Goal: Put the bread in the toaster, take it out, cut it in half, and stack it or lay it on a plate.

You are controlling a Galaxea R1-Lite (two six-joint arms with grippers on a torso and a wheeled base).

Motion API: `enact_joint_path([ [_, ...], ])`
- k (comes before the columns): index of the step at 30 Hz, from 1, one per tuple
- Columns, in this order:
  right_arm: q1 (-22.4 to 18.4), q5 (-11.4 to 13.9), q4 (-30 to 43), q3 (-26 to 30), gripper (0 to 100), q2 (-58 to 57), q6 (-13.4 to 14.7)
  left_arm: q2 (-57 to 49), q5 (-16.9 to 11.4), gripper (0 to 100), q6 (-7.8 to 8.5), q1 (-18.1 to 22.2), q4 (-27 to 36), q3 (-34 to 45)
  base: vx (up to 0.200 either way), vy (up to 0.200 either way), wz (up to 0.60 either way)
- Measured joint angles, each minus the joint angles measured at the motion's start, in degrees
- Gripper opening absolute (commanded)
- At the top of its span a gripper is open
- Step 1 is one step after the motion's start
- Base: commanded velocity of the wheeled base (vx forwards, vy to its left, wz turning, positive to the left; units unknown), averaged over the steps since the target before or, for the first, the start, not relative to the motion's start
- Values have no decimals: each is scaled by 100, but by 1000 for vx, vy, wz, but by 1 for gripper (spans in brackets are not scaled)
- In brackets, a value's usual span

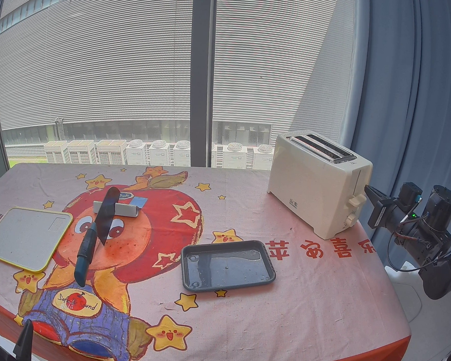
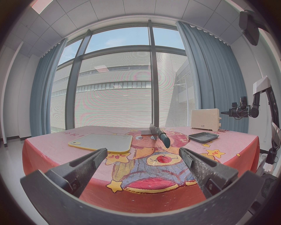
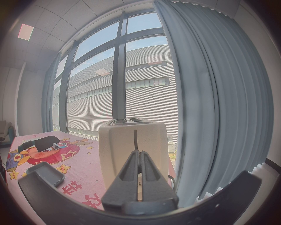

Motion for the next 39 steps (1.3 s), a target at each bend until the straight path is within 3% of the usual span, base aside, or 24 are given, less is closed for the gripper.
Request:
enact_joint_path([
  [39, 102, 61, 34, 57, 0, -653, -162, 0, 0, 100, -2, 4, 0, 0, 0, 0, 0],
])
